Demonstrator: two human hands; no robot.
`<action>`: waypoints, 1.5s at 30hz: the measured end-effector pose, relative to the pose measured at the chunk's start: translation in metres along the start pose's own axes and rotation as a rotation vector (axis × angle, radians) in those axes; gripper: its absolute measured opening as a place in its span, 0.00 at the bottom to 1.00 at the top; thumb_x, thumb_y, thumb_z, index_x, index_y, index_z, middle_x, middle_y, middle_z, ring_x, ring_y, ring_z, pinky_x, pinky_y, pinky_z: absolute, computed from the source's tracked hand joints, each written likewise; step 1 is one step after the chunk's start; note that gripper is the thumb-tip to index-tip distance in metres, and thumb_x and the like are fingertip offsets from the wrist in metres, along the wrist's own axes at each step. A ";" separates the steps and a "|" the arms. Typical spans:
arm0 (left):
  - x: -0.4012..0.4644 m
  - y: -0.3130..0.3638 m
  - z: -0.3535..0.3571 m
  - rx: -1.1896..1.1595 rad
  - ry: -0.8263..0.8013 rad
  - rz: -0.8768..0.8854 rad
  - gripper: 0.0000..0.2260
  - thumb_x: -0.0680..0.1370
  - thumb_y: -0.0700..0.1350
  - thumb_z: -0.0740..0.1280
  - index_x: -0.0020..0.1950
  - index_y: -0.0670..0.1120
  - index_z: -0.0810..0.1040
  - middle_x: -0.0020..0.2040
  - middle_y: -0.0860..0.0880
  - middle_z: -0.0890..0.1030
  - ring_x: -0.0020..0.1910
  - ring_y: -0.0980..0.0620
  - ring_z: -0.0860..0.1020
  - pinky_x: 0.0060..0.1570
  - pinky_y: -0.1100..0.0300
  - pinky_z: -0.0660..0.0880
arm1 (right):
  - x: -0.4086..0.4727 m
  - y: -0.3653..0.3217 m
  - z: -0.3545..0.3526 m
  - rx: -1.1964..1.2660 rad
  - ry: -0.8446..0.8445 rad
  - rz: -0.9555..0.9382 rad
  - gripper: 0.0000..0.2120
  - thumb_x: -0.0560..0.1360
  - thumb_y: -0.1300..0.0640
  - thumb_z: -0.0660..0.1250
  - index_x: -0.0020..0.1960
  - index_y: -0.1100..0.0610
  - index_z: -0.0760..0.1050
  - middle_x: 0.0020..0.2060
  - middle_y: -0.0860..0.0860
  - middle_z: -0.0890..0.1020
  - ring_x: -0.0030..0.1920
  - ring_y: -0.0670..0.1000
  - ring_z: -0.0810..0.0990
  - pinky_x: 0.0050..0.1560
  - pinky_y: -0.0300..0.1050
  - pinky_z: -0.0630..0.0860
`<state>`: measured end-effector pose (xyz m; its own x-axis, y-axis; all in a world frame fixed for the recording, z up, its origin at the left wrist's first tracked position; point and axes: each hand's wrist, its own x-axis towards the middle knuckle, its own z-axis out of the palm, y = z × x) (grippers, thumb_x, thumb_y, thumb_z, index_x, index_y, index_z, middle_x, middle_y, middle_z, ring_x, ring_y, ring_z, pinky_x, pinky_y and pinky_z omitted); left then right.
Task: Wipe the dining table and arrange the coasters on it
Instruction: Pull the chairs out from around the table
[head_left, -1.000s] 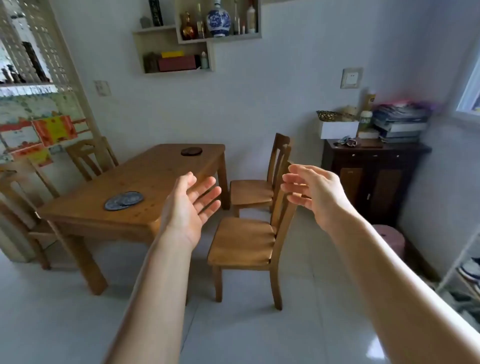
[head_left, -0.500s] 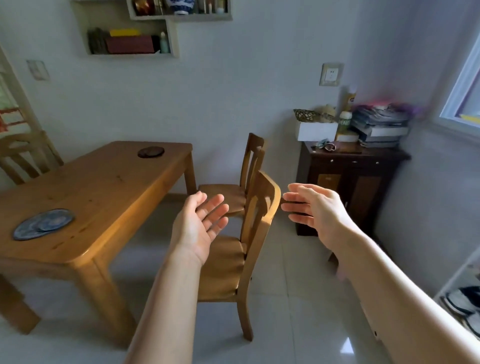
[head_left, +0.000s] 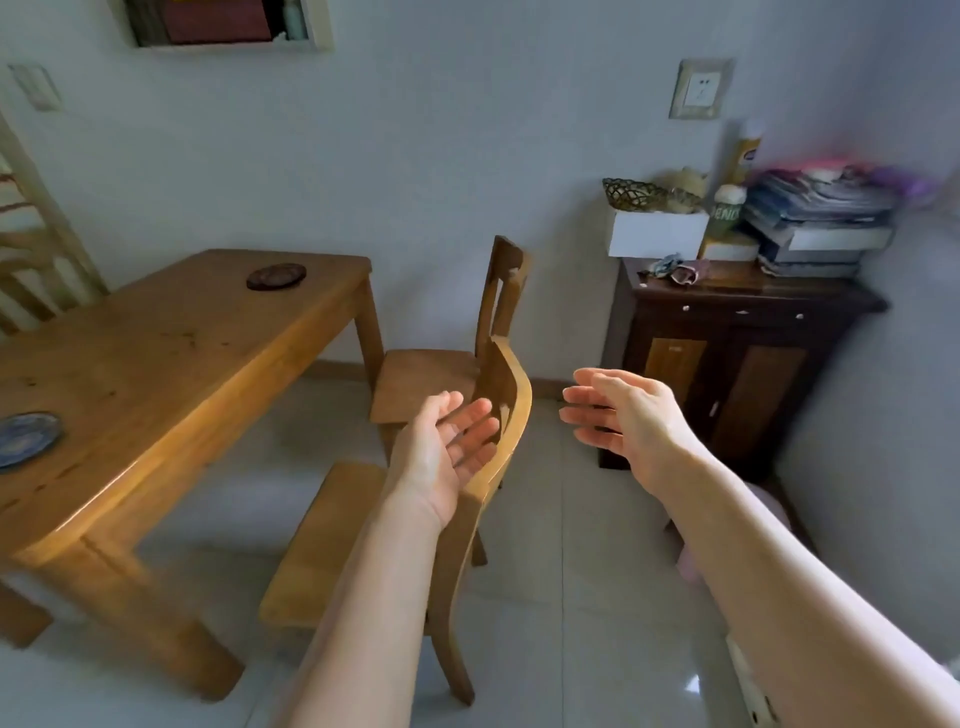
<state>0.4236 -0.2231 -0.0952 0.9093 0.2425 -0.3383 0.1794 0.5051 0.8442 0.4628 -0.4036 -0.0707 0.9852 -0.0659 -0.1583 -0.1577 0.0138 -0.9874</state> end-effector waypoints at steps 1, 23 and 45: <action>0.008 -0.006 0.011 -0.020 0.015 -0.006 0.09 0.82 0.51 0.60 0.53 0.49 0.78 0.47 0.47 0.86 0.50 0.46 0.84 0.49 0.52 0.81 | 0.015 0.003 -0.007 -0.011 -0.019 0.011 0.07 0.81 0.57 0.63 0.52 0.56 0.80 0.47 0.56 0.85 0.47 0.55 0.85 0.46 0.47 0.81; 0.136 -0.065 0.096 -0.320 0.465 0.004 0.12 0.83 0.49 0.58 0.61 0.45 0.74 0.56 0.44 0.82 0.53 0.46 0.80 0.55 0.49 0.75 | 0.241 0.029 0.000 -0.233 -0.589 0.236 0.09 0.81 0.59 0.62 0.54 0.60 0.80 0.48 0.59 0.84 0.42 0.54 0.83 0.42 0.47 0.80; 0.157 -0.107 0.126 -0.523 1.012 0.071 0.18 0.82 0.53 0.60 0.55 0.38 0.78 0.49 0.41 0.85 0.49 0.43 0.82 0.48 0.48 0.80 | 0.349 0.054 0.052 -0.669 -0.831 0.288 0.05 0.79 0.62 0.63 0.50 0.62 0.76 0.39 0.57 0.76 0.36 0.52 0.76 0.34 0.45 0.77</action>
<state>0.5950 -0.3438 -0.1864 0.1483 0.7212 -0.6767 -0.2543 0.6890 0.6787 0.8014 -0.3735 -0.1790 0.6040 0.5475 -0.5792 -0.1460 -0.6384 -0.7558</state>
